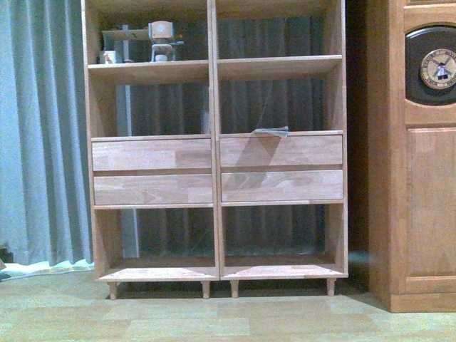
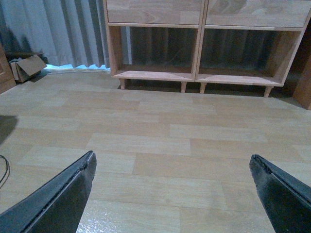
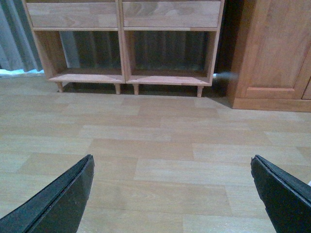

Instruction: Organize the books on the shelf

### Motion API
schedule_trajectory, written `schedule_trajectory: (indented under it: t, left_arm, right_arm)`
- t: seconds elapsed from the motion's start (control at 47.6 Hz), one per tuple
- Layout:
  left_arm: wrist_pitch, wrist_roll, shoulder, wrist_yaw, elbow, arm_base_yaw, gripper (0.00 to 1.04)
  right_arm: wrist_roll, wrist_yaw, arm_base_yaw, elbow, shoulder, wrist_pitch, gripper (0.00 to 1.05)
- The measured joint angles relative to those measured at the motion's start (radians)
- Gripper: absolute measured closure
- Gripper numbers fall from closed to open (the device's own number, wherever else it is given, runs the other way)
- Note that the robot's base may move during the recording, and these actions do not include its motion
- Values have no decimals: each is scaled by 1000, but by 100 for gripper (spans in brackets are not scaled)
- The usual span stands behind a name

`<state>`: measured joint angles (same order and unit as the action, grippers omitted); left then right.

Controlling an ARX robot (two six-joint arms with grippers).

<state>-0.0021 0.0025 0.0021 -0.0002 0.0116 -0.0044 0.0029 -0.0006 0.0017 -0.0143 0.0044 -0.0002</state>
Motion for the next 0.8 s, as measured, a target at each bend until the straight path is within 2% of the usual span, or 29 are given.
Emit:
schedule_trajectory:
  t: [0.798]
  left_arm:
    - [0,0,0,0,0,0,7]
  right_arm:
    - [0,0,0,0,0,0,7]
